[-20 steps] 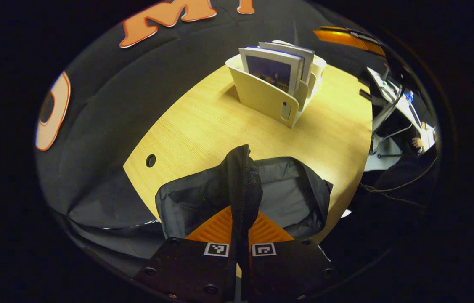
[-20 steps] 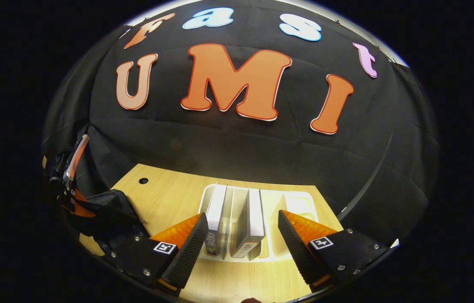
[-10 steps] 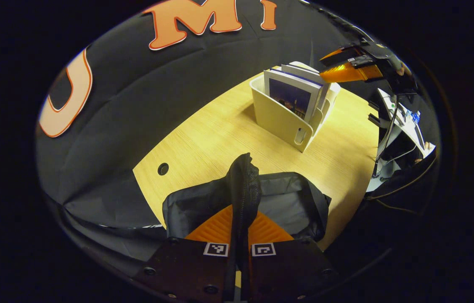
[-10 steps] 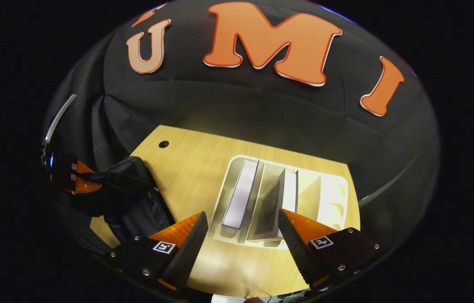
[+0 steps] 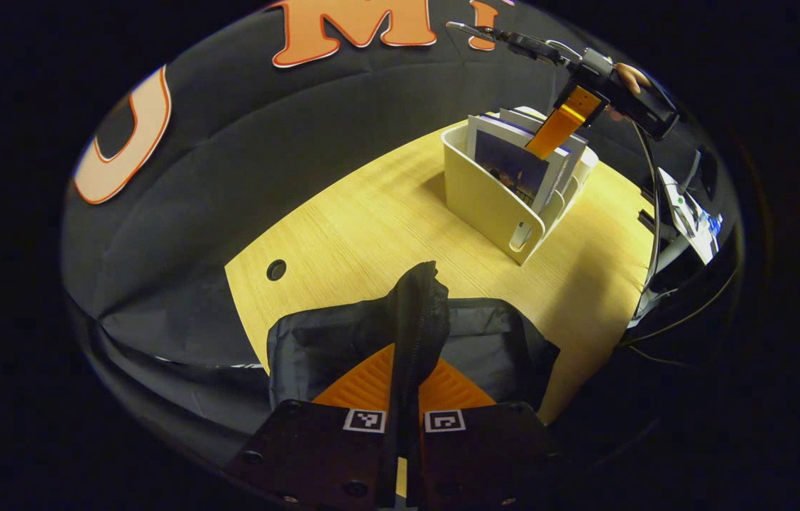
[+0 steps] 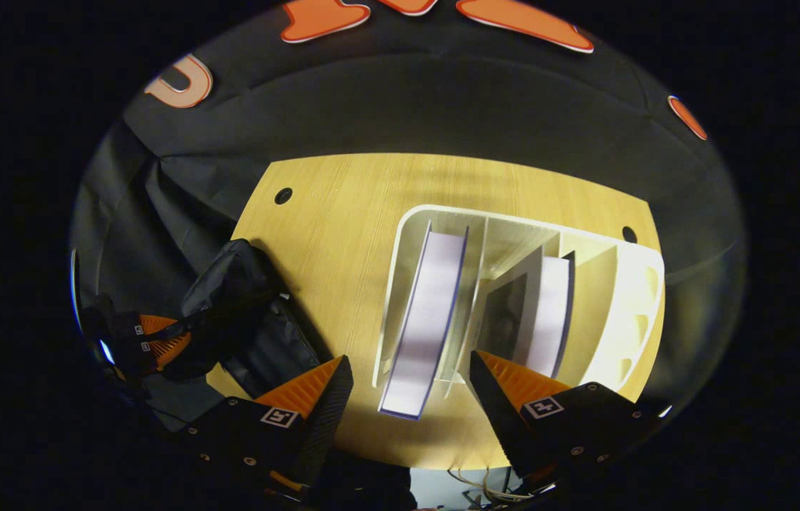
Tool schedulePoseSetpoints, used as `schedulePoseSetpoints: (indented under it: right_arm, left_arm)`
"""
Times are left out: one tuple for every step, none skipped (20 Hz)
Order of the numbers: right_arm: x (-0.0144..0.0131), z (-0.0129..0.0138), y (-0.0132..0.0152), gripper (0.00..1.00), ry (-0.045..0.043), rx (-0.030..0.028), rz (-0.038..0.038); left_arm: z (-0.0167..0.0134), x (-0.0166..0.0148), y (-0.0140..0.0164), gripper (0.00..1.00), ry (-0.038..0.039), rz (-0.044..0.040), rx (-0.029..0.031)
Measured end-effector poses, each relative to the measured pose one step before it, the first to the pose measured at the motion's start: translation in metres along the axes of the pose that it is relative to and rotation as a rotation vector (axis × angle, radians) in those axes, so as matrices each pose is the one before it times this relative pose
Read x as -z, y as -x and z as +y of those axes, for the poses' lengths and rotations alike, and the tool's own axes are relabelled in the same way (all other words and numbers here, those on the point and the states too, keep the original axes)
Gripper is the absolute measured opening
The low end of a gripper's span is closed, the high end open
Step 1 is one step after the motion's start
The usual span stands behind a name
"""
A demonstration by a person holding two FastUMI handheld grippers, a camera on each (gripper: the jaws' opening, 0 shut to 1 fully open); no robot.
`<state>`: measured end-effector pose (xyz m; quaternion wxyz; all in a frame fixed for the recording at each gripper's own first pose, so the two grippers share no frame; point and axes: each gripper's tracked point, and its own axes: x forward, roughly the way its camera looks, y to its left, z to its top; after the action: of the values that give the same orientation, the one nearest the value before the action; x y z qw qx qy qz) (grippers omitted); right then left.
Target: Open the schoolbag, grab two books from the bookshelf and put them into the schoolbag.
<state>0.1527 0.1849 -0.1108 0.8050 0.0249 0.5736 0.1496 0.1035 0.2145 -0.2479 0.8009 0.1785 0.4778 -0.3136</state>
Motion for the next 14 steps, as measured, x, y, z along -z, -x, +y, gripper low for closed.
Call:
schedulePoseSetpoints:
  right_arm:
    - [-0.00406, 0.00052, -0.00565, 0.99, 0.00031, 0.0019, 0.01199]
    - [-0.00131, -0.00256, -0.00616, 0.98, 0.00543, 0.01214, 0.01249]
    - [-0.00226, -0.00404, -0.00644, 0.98, -0.00065, 0.01995, 0.01189]
    - [0.00137, 0.00086, -0.00559, 0.98, -0.00368, -0.00025, 0.02207]
    - [0.00444, 0.00457, -0.00238, 0.98, -0.01255, -0.01762, 0.03852]
    - [0.00246, 0.00204, -0.00621, 0.97, -0.01223, 0.00206, 0.01407]
    - [-0.0022, 0.0027, -0.0021, 0.86, 0.00044, -0.00569, -0.00368]
    - [0.00045, 0.00125, -0.00393, 0.82, 0.01405, 0.01052, 0.00076]
    - [-0.00108, -0.00214, -0.00173, 0.65, 0.00637, 0.02017, -0.00005]
    - [0.00201, -0.00327, -0.0021, 0.71, 0.00295, 0.02596, 0.00931]
    - [0.00112, -0.0062, -0.00737, 0.61, -0.00246, 0.03708, 0.00388]
    - [-0.0014, -0.01064, 0.00034, 0.56, -0.0071, 0.03852, 0.00004]
    - [0.0008, -0.00387, 0.00418, 0.44, -0.01404, -0.00011, 0.00854]
    - [0.00265, -0.0021, -0.0005, 0.4, -0.01858, 0.00089, 0.01021]
  left_arm:
    - [-0.00533, 0.00049, -0.00247, 0.06, 0.0169, 0.0007, 0.01071]
    - [-0.00341, 0.00151, -0.00073, 0.06, 0.01392, -0.00288, 0.00529]
    - [-0.00173, 0.00015, -0.0013, 0.06, 0.01214, -0.00106, -0.00001]
    - [-0.00003, 0.00058, -0.00014, 0.06, 0.0084, -0.00271, -0.00425]
    - [0.0002, 0.00043, -0.00196, 0.06, 0.01731, -0.00112, -0.00651]
    - [-0.00336, 0.0021, -0.00088, 0.06, 0.02494, 0.00346, 0.00301]
    - [-0.00528, 0.00119, -0.00047, 0.06, 0.01575, -0.00289, 0.01056]
    - [-0.00287, 0.00161, -0.00088, 0.06, 0.01451, -0.00207, 0.00438]
    - [-0.00038, -0.00012, -0.00005, 0.06, 0.00605, -0.00231, -0.00063]
    - [0.00179, -0.00008, -0.00064, 0.06, 0.00109, -0.0023, -0.0053]
    - [0.00265, 0.00038, 0.00221, 0.06, -0.00233, -0.00097, -0.00622]
    - [0.00041, -0.00051, 0.0003, 0.06, -0.00195, -0.00332, -0.00567]
    - [-0.00062, 0.00027, 0.00089, 0.06, -0.00071, -0.00206, -0.00097]
    - [-0.00092, -0.00059, 0.00054, 0.06, 0.00099, -0.00336, 0.00106]
